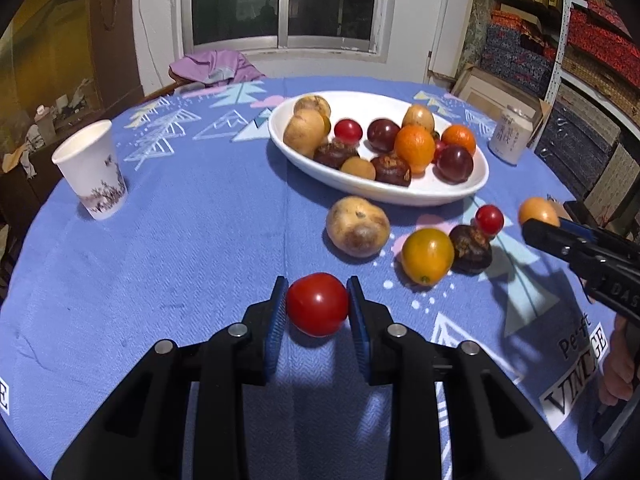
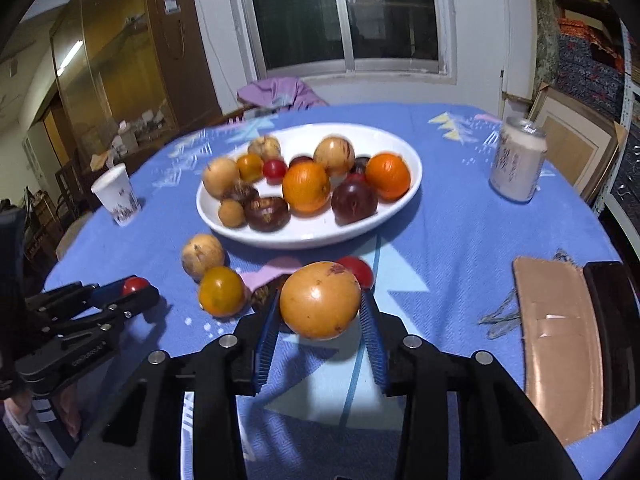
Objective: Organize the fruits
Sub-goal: 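Carry the tomato and orange fruit over the white plate and open both tools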
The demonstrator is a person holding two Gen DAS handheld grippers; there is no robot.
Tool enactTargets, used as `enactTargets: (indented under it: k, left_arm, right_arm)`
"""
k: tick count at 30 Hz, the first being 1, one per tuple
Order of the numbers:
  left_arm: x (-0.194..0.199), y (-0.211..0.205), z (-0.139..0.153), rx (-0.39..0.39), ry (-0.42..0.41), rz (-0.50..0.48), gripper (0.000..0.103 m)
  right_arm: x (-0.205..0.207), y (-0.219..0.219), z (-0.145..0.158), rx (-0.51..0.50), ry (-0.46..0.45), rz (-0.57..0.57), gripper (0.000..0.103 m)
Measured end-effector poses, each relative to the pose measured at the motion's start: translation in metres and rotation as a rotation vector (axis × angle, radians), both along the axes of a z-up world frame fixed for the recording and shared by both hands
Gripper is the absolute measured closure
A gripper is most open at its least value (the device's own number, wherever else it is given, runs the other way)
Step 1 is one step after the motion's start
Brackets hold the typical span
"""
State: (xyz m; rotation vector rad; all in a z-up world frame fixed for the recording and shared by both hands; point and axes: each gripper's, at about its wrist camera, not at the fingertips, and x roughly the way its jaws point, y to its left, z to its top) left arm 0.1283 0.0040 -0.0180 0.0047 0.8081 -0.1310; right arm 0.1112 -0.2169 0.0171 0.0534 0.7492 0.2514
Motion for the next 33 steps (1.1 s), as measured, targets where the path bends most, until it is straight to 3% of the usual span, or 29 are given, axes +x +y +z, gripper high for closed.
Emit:
enactTargets:
  k: [5,9,12,16,21,24,28,33]
  left_arm:
    - [0.011,-0.01,0.032,0.008,-0.054,0.001,0.074]
    - [0.037,-0.02,0.067,-0.029,-0.09,-0.008,0.074]
    - [0.065,-0.028,0.078,-0.065,-0.093,-0.007,0.074]
    - [0.101,-0.039,0.065,-0.062,-0.065,0.009,0.074]
    - [0.139,-0.042,0.034,-0.072,0.008,0.019,0.074]
    - [0.147,-0.044,0.019,-0.087,0.022,0.005,0.074]
    - [0.147,-0.05,0.01,-0.043,0.021,-0.02,0.073]
    - [0.145,-0.048,0.012,-0.052,0.003,-0.014,0.055]
  right_arm:
    - [0.004,-0.009,0.031,0.035,-0.053,-0.019,0.063]
    - [0.03,-0.014,0.059,0.054,-0.072,-0.052,0.063]
    - [0.058,-0.012,0.071,0.076,-0.073,-0.061,0.063]
    - [0.094,-0.003,0.061,0.108,-0.035,-0.068,0.063]
    - [0.122,0.005,0.034,0.057,0.032,-0.051,0.063]
    - [0.13,0.007,0.021,0.039,0.066,-0.045,0.063]
    - [0.132,0.011,0.011,0.021,0.082,-0.052,0.062]
    - [0.134,0.015,0.003,0.008,0.085,-0.058,0.062]
